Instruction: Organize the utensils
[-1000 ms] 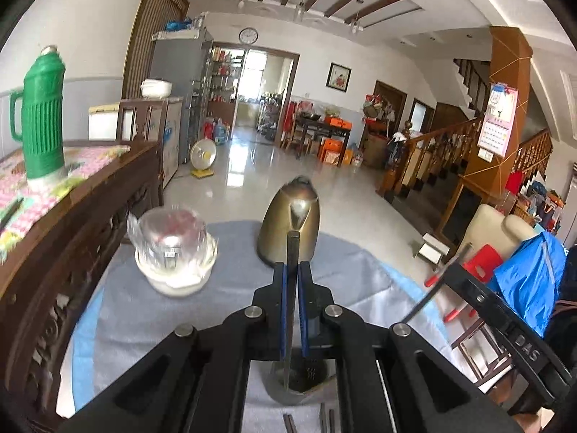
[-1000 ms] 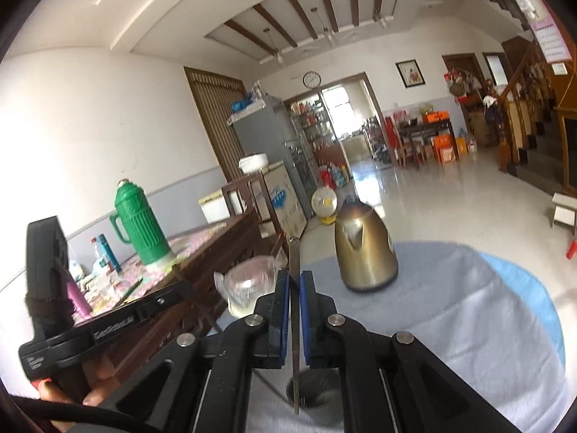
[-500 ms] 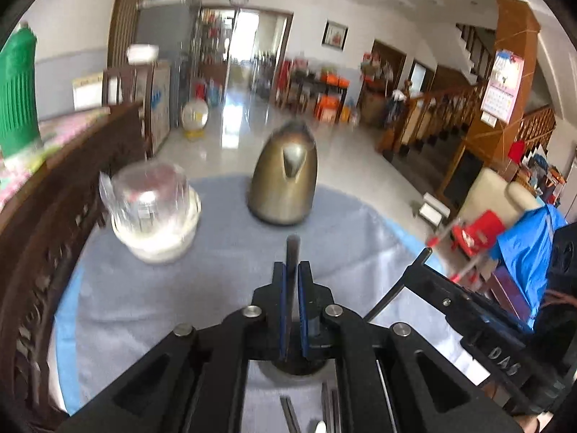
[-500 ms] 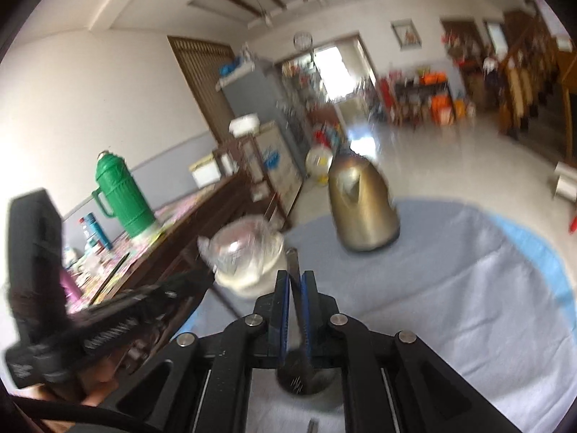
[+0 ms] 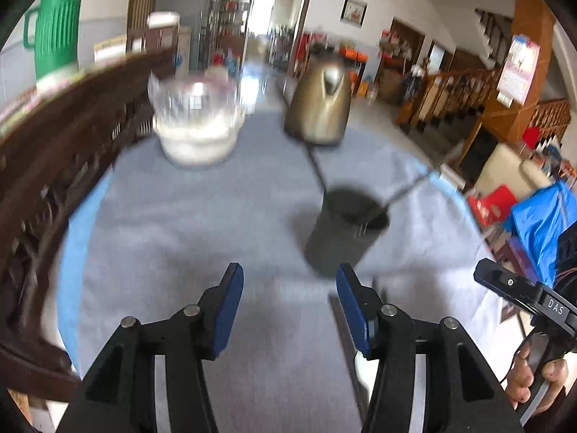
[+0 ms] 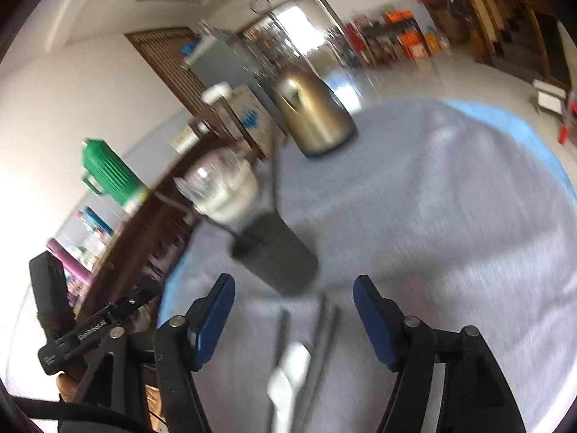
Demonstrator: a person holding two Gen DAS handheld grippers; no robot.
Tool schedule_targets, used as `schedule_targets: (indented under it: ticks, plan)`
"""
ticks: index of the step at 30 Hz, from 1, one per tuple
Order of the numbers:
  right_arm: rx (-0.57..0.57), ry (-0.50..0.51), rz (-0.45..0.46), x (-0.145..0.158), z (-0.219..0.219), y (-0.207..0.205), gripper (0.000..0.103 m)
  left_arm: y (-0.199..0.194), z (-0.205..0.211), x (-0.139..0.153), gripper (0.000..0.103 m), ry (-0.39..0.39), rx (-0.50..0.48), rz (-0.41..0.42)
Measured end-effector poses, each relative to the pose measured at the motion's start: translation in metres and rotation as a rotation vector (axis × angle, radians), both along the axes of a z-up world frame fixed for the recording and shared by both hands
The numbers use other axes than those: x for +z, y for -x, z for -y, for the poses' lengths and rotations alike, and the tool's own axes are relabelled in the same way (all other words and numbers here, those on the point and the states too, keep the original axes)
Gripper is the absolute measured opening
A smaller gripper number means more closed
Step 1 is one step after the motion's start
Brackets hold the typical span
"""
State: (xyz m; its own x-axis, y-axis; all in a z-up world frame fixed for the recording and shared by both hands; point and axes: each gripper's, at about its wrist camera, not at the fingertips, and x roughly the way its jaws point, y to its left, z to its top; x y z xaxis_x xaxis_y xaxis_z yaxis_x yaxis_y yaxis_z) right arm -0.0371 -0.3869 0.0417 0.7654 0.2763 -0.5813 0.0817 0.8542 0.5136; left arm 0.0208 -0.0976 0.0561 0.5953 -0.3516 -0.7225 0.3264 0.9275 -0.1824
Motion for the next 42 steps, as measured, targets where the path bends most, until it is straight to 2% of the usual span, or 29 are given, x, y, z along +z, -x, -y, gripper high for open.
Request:
schedule_targets:
  ticks: [1,2,3,6,11,19,27,31,38,42]
  plan:
    - [0.006,0.010,-0.032,-0.012,0.000,0.002,0.044,0.001,0.003,-0.012,0.055,-0.019,0.000,-0.020]
    - [0.012,0.020,-0.070,-0.024,0.000,0.004,0.038,0.002,0.007,-0.024,0.055,-0.034,-0.004,-0.037]
    - [0.011,0.026,-0.095,-0.033,0.000,0.005,0.037,0.003,0.012,-0.035,0.055,-0.050,-0.009,-0.055]
    - [0.003,0.031,-0.145,-0.058,-0.002,0.010,0.037,0.003,0.022,-0.059,0.055,-0.083,-0.013,-0.088]
    - [0.023,0.016,-0.178,-0.076,-0.007,0.016,0.037,0.002,0.040,-0.076,0.055,-0.122,-0.026,-0.103]
    - [0.061,0.033,-0.222,-0.088,-0.026,0.004,0.038,0.001,0.057,-0.087,0.055,-0.166,-0.069,-0.110]
    - [0.045,0.007,-0.232,-0.091,-0.023,-0.001,0.038,-0.017,0.067,-0.097,0.055,-0.171,-0.103,-0.163]
    - [0.038,0.007,-0.233,-0.088,-0.023,-0.007,0.038,-0.026,0.068,-0.100,0.055,-0.139,-0.110,-0.191]
    - [0.012,-0.007,-0.243,-0.090,-0.017,-0.015,0.038,-0.034,0.084,-0.101,0.054,-0.146,-0.127,-0.192]
    - [0.010,-0.025,-0.243,-0.090,-0.014,-0.016,0.038,-0.039,0.083,-0.101,0.023,-0.131,-0.121,-0.186]
